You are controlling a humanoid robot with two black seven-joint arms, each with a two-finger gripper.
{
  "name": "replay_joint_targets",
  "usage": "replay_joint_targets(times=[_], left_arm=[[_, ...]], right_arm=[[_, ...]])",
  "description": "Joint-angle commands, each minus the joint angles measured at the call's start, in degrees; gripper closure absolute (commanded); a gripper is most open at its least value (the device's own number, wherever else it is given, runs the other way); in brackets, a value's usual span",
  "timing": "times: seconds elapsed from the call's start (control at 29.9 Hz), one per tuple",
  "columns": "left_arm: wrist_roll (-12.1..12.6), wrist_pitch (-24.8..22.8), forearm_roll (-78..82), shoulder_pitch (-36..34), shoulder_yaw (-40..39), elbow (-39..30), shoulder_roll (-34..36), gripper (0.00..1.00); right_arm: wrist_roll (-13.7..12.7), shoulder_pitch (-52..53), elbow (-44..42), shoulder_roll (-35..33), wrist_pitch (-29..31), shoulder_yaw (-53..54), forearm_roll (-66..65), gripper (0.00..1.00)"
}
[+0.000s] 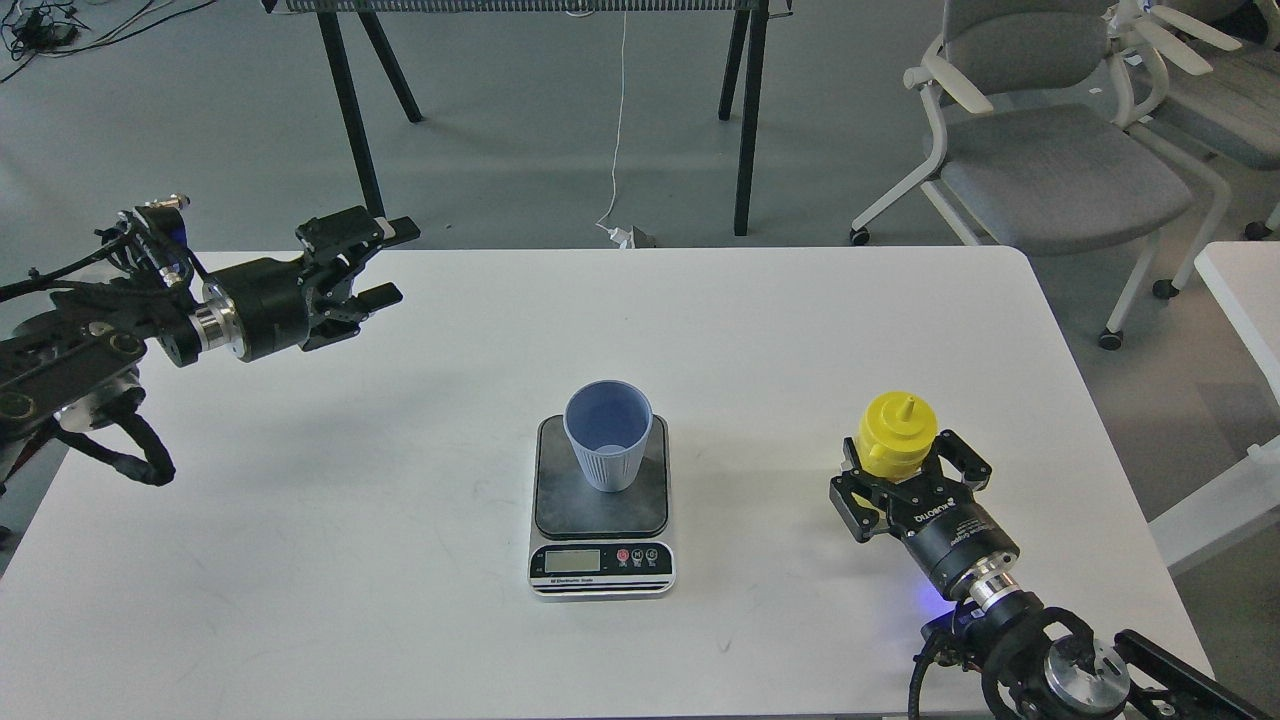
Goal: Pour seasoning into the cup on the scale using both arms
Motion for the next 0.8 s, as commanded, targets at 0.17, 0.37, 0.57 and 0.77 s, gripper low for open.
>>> replay_joint_targets(times=[0.17, 0.37, 0.57, 0.77], left_arm=[[0.0, 0.0, 0.0, 0.35, 0.06, 0.0, 0.1, 0.01], [0.0, 0.0, 0.0, 0.35, 0.06, 0.0, 0.19, 0.01], [0.0, 0.0, 0.0, 0.35, 0.06, 0.0, 0.19, 0.01], [0.0, 0.0, 0.0, 0.35, 0.06, 0.0, 0.19, 0.01]], right_arm=[[0.0, -2.95, 5.49, -2.13, 0.0, 0.21, -0.08, 0.02], [0.26, -6.2, 11.74, -6.35, 0.0, 1.53, 0.1, 0.02], [0.44, -9.98, 16.22, -9.7, 0.0, 3.73, 0.1, 0.02], [0.44, -16.13, 20.88, -12.86, 0.0, 6.45, 0.1, 0.02]])
